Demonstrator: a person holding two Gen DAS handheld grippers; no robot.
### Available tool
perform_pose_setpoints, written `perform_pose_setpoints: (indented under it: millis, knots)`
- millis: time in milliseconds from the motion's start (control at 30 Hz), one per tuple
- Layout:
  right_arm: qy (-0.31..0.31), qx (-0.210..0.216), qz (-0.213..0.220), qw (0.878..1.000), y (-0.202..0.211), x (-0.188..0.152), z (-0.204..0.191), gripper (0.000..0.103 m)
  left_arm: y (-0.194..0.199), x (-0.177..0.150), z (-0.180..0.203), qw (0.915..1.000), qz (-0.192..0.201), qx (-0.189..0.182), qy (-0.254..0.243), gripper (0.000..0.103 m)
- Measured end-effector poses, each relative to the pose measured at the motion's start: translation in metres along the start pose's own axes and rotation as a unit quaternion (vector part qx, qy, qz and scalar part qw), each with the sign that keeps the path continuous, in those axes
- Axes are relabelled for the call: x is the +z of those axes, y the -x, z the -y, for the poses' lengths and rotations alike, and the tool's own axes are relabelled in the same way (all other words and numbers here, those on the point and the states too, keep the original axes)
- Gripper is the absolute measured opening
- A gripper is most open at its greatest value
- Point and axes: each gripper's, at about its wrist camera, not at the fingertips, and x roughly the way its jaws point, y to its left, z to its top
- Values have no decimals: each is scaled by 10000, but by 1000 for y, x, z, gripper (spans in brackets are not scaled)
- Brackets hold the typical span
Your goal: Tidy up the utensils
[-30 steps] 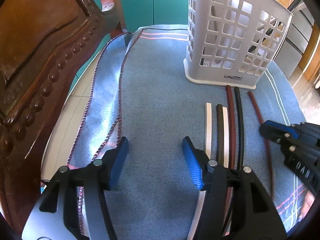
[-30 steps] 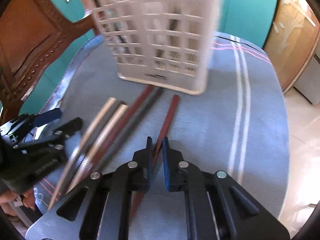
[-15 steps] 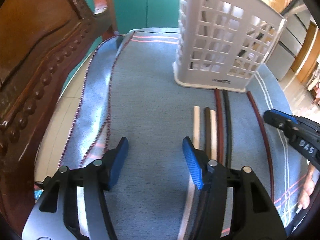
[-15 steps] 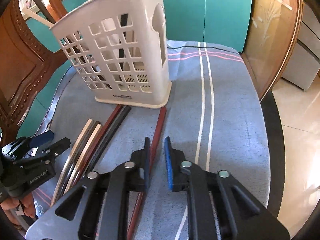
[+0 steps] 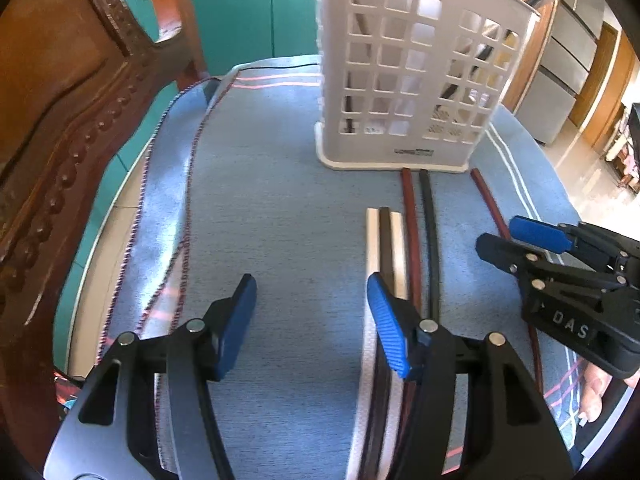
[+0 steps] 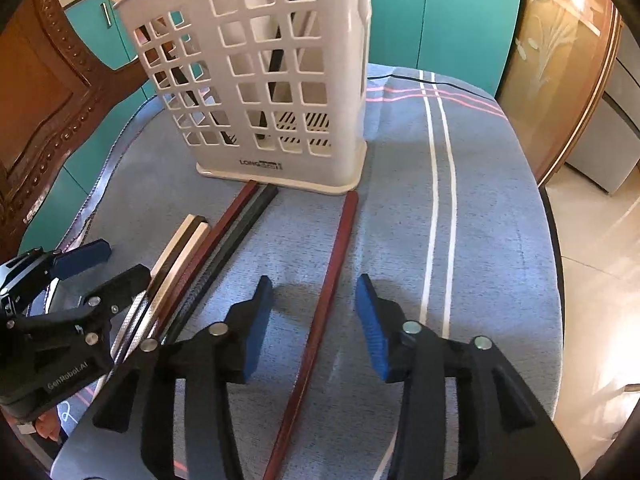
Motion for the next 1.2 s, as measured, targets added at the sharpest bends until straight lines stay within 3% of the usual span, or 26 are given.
perform_pose_setpoints:
  millis: [233,833,1200]
  knots:
    - [163,-78,25,9998,2,-10,-15,57,-6,0,-6,9998,-106,178,13,59]
    - [212,-280,53,9994,3,-14,-23,58,14,-4,2,9998,79,-159,-13,58]
    - [202,-323,74,9992,-1,-8,-13,64,4,-4,1,10000,-25,-33,-91,61]
